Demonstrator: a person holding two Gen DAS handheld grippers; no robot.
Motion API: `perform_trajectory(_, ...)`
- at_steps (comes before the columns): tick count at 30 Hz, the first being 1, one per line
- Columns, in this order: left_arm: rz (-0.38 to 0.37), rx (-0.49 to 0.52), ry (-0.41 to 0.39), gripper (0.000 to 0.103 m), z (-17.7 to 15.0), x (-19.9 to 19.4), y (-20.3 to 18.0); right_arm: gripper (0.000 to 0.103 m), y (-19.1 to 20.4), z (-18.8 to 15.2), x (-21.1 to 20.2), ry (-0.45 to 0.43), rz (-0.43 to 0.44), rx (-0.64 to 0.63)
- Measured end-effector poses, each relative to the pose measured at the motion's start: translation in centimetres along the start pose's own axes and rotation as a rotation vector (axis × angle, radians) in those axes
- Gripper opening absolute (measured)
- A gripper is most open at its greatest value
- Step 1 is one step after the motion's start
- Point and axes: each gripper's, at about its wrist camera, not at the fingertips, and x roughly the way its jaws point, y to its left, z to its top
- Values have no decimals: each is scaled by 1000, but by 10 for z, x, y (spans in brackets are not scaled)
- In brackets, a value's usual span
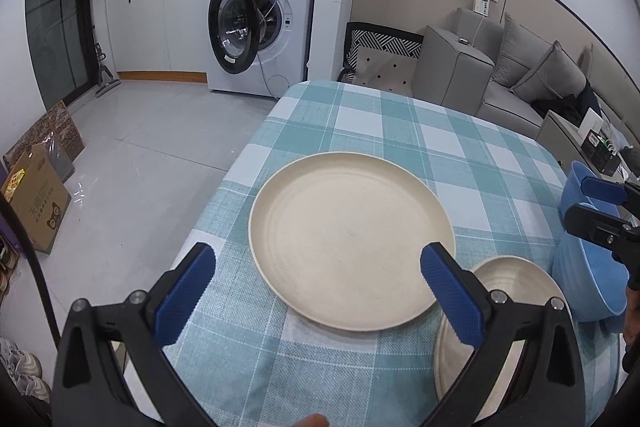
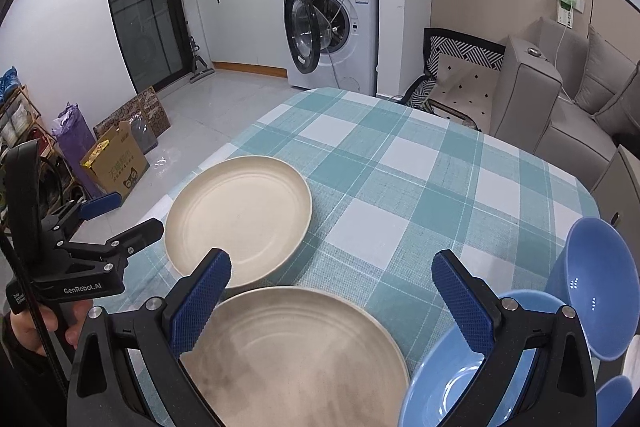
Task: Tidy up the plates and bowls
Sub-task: 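Move both tools toward the remaining beige plate on the cloth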
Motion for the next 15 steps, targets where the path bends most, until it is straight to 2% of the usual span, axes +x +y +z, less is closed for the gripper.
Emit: perform_trajectory(15, 23, -57, 23, 103, 7, 20, 25, 102, 2, 31, 30, 18, 4, 24)
